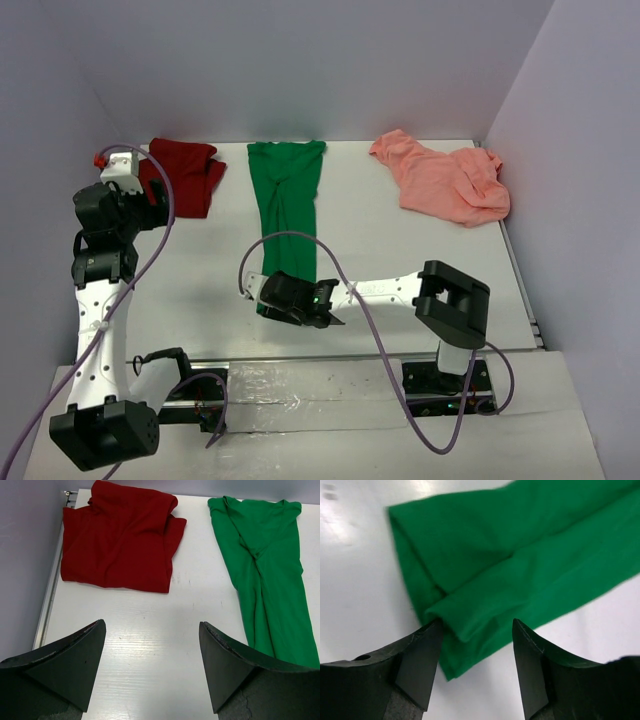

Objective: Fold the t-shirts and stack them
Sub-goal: Fold the tshirt

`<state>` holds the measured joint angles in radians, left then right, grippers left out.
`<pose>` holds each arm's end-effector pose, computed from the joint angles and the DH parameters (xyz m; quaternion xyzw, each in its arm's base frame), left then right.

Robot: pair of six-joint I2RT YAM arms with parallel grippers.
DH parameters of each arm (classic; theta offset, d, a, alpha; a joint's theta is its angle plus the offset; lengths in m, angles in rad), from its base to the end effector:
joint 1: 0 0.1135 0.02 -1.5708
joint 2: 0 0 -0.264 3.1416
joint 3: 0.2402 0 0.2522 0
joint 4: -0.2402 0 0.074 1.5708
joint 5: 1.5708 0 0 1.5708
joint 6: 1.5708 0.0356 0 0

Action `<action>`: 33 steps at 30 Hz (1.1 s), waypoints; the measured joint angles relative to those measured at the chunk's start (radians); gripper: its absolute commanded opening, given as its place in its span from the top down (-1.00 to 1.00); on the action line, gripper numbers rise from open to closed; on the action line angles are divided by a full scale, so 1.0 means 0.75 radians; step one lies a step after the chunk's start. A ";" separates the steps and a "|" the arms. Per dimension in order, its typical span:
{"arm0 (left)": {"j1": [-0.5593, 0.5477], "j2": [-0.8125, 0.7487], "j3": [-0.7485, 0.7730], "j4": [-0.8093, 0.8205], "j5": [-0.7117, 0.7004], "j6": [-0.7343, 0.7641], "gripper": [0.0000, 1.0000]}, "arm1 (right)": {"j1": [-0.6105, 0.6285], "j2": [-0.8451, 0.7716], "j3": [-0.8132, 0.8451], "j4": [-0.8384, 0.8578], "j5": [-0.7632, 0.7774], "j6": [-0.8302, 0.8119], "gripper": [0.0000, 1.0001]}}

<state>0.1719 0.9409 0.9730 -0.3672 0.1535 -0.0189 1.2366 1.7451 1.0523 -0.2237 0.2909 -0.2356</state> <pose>0.2083 0.0306 0.3588 -0.0332 0.8133 -0.0182 0.5807 0.1272 0.3352 0.1774 -0.5946 0.7257 0.0322 0.3448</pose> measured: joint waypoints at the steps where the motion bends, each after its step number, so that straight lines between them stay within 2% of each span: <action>1: 0.002 -0.004 -0.001 0.001 0.000 0.000 -0.68 | 0.000 0.012 0.000 0.009 0.038 -0.007 -0.27; 5: 0.003 -0.011 -0.001 0.008 0.001 0.000 -0.68 | -0.003 0.042 -0.010 0.040 0.166 -0.034 -0.24; 7: 0.003 -0.011 -0.001 0.007 0.001 0.000 -0.68 | -0.003 0.042 -0.018 0.044 0.210 -0.046 -0.14; 8: 0.003 -0.011 -0.001 0.008 0.001 0.000 -0.68 | -0.003 0.042 -0.019 0.048 0.226 -0.050 -0.02; 10: 0.004 -0.011 -0.001 0.008 0.002 0.000 -0.68 | -0.003 0.042 -0.019 0.055 0.253 -0.063 0.92; 11: 0.006 -0.011 -0.001 0.007 0.004 0.000 -0.68 | -0.003 0.042 -0.019 0.058 0.260 -0.066 1.00; 25: 0.016 -0.010 -0.001 0.008 0.023 -0.004 -0.68 | 0.012 0.127 0.002 0.058 0.268 -0.122 1.00; 33: 0.020 -0.010 -0.001 0.008 0.032 -0.005 -0.68 | 0.131 0.185 0.039 0.199 0.371 -0.288 1.00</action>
<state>0.1871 0.9333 0.9726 -0.3614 0.1776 -0.0223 1.3346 1.8839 1.0813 -0.0742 0.5694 -0.4515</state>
